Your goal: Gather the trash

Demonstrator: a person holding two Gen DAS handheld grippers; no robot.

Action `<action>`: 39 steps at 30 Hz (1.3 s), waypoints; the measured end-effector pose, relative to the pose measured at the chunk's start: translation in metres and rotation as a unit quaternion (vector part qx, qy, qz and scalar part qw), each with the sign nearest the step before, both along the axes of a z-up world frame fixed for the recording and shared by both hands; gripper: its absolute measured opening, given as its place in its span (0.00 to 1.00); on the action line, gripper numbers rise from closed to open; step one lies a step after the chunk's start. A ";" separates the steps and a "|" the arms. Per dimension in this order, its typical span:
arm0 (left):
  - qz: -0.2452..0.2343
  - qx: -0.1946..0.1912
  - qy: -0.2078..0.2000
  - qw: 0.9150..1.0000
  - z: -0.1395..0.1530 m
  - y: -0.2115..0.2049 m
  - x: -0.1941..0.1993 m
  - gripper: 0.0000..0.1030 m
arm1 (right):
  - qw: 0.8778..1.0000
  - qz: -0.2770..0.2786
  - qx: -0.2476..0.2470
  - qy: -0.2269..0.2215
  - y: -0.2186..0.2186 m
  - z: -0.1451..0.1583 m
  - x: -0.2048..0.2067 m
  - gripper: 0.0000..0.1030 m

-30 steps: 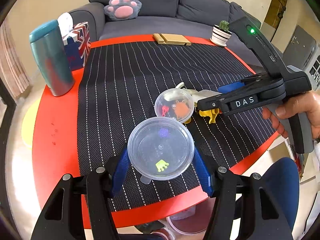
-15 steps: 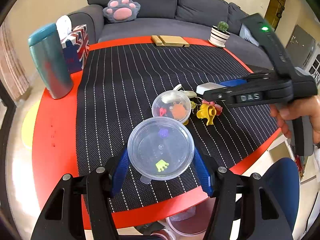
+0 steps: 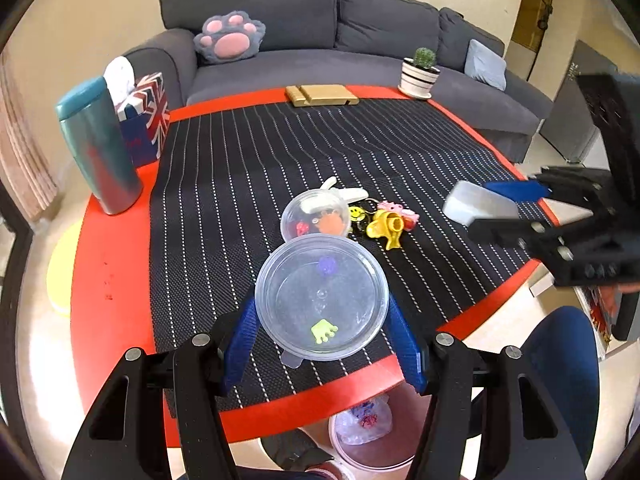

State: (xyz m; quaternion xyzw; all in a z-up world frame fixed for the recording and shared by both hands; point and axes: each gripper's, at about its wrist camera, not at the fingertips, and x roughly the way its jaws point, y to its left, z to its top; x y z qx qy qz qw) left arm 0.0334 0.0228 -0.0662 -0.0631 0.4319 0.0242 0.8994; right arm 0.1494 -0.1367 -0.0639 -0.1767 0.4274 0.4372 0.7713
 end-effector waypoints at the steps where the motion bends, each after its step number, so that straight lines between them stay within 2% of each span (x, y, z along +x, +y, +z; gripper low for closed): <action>1: -0.001 0.002 -0.002 1.000 0.001 -0.001 -0.002 0.58 | 1.000 0.002 0.007 -0.004 -0.006 0.002 -0.007 0.56; 9: -0.018 0.012 -0.021 1.000 0.002 -0.019 -0.028 0.58 | 0.999 0.018 0.040 -0.028 -0.037 0.012 -0.058 0.56; 19: -0.042 0.012 -0.044 0.998 0.002 -0.046 -0.064 0.58 | 0.997 0.037 0.052 -0.041 -0.065 0.007 -0.104 0.56; 31: -0.057 -0.006 -0.047 0.997 -0.007 -0.061 -0.090 0.58 | 0.996 0.064 0.052 -0.016 -0.075 -0.018 -0.136 0.57; 32: -0.058 -0.006 -0.046 0.997 -0.008 -0.062 -0.091 0.58 | 0.996 0.064 0.053 -0.015 -0.075 -0.019 -0.136 0.65; 33: -0.059 -0.005 -0.045 0.997 -0.008 -0.062 -0.092 0.58 | 0.996 0.063 0.057 -0.015 -0.075 -0.019 -0.136 0.79; 34: -0.059 -0.006 -0.044 0.997 -0.008 -0.062 -0.092 0.58 | 0.996 0.062 0.063 -0.014 -0.077 -0.019 -0.137 0.84; 39: -0.064 -0.009 -0.043 0.997 -0.009 -0.065 -0.095 0.58 | 0.996 0.045 0.074 -0.013 -0.083 -0.016 -0.133 0.90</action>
